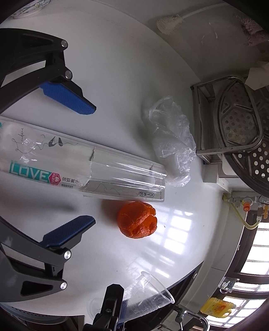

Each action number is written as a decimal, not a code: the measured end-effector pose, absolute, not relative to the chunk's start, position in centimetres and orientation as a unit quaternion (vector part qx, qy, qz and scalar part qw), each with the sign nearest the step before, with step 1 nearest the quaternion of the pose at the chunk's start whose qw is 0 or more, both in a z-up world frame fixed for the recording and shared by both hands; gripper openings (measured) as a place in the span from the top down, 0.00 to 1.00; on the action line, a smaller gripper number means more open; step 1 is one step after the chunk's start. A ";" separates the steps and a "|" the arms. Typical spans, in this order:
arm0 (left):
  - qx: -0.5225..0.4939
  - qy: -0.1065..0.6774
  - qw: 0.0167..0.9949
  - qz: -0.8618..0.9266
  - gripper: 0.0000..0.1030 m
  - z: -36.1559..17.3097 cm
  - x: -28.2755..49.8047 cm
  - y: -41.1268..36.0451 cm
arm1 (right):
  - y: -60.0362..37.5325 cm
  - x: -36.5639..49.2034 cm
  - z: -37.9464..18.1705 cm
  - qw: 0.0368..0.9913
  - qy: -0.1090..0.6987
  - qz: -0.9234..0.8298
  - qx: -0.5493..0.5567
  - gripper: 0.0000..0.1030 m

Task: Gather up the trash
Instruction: 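Close the left tool on the clear toothbrush package, then carry the cup and toothbrush package over the gray basket with both tools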

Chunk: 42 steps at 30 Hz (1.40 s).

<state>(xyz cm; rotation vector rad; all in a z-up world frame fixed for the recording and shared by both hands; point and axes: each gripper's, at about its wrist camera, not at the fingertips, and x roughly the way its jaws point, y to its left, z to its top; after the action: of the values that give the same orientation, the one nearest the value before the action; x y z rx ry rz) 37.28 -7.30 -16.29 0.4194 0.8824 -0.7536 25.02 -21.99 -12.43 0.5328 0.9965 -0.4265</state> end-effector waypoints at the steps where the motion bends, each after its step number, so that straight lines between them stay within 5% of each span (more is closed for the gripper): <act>1: 0.201 0.415 0.814 -0.353 0.08 -16.5 37.3 -7.4 | -22.0 24.9 -12.4 0.824 0.467 -0.200 0.251 0.43; 6: 0.188 0.423 0.809 -0.364 0.24 -16.6 37.4 -7.2 | -22.0 24.6 -12.3 0.825 0.464 -0.198 0.256 0.43; 10: 0.186 0.425 0.807 -0.365 0.49 -16.3 37.3 -7.2 | -21.7 24.5 -12.2 0.825 0.464 -0.194 0.258 0.43; 42: 0.105 0.472 0.835 -0.264 0.51 -7.6 23.1 0.6 | -19.5 14.4 -8.5 0.851 0.458 -0.090 0.239 0.43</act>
<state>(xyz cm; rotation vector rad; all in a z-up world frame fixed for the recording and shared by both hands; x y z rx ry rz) 23.11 0.63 -7.64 0.2223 0.9993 -0.5585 14.43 -19.51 -8.51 0.5037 0.9642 -0.1885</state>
